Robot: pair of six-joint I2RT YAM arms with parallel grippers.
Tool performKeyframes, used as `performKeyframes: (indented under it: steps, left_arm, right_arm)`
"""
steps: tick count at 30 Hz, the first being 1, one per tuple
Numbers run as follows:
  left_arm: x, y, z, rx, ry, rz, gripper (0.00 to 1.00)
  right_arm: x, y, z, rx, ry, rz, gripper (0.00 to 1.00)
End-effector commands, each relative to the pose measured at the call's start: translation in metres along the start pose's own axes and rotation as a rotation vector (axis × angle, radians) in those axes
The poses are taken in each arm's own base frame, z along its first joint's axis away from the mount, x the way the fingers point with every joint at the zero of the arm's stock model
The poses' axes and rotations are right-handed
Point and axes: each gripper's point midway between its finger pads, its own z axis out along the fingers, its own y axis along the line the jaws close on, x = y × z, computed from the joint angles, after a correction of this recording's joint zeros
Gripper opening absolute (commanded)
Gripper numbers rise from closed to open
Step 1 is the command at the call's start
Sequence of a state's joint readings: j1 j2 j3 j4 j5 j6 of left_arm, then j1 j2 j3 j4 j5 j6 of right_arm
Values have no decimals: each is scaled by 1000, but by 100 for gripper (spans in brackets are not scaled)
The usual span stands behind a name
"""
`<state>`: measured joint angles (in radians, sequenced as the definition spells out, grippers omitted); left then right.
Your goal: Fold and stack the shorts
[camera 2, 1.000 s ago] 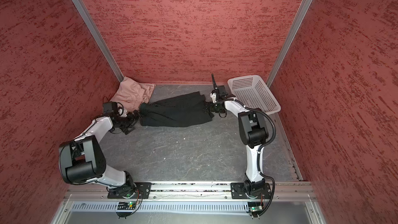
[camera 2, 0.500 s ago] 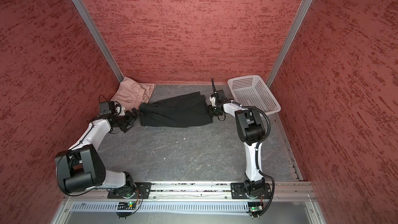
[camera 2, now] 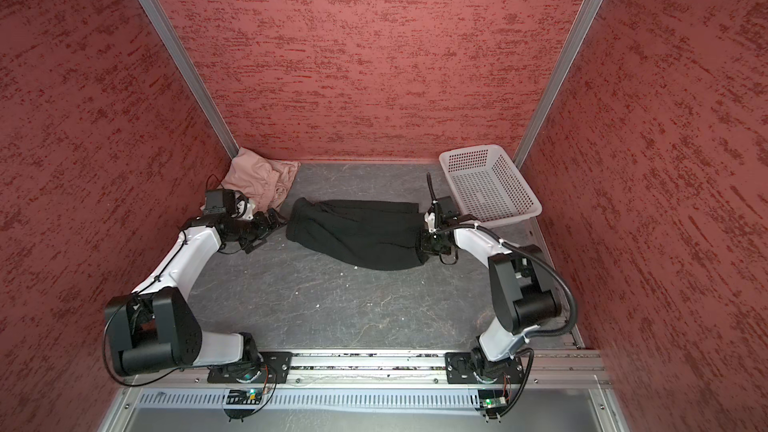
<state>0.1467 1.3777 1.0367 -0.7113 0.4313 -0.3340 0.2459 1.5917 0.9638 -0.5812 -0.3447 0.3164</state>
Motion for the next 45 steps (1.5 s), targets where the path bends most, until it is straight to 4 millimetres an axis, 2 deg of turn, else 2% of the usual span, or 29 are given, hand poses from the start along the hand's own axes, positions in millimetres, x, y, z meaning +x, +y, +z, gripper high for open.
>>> performKeyframes:
  steps: [1, 2, 4, 5, 8, 13, 19, 23, 29, 32, 34, 36, 39, 42, 45]
  left_arm:
    - [-5, -25, -12, -55, -31, 216, 99]
    - [-8, -33, -10, -73, -42, 281, 99]
    - [-15, -44, -6, -91, -52, 373, 99]
    - [-20, -49, -3, -88, -55, 398, 99]
    - [-41, -60, 8, -48, -84, 425, 99]
    - [-64, -78, 35, 40, -64, 461, 99]
    - [-71, -91, 62, 100, -3, 470, 100]
    - [-68, -82, 74, 82, 37, 463, 98]
    - [-67, -82, 84, 113, 55, 452, 86]
    - [-70, -81, 91, 104, 65, 448, 83]
    - [-75, -76, 94, 76, 60, 438, 83]
    - [-79, -72, 94, 34, 62, 432, 82]
    - [-87, -77, 83, 26, 32, 434, 84]
    - [-93, -86, 63, 27, -20, 435, 100]
    - [-92, -87, 43, 6, -49, 388, 99]
  right_arm:
    - [6, -18, -21, 78, -25, 53, 36]
    - [1, -17, -27, 80, -48, 52, 46]
    - [-10, -12, -37, 80, -87, 43, 49]
    - [-16, -9, -41, 81, -106, 40, 56]
    - [-32, -3, -47, 65, -163, 37, 66]
    - [-58, 26, -26, -137, -221, 65, 63]
    - [-85, 32, -3, -193, -250, 77, 62]
    - [-92, 32, 15, -196, -208, 86, 60]
    - [-114, 45, 23, -252, -225, 77, 40]
    - [-126, 49, 21, -261, -247, 74, 26]
    - [-131, 49, 22, -256, -258, 79, 13]
    - [-137, 51, 20, -255, -264, 80, 6]
    - [-147, 57, 16, -276, -281, 84, 0]
    - [-159, 72, 9, -331, -292, 75, 0]
    - [-165, 78, 2, -348, -302, 74, 0]
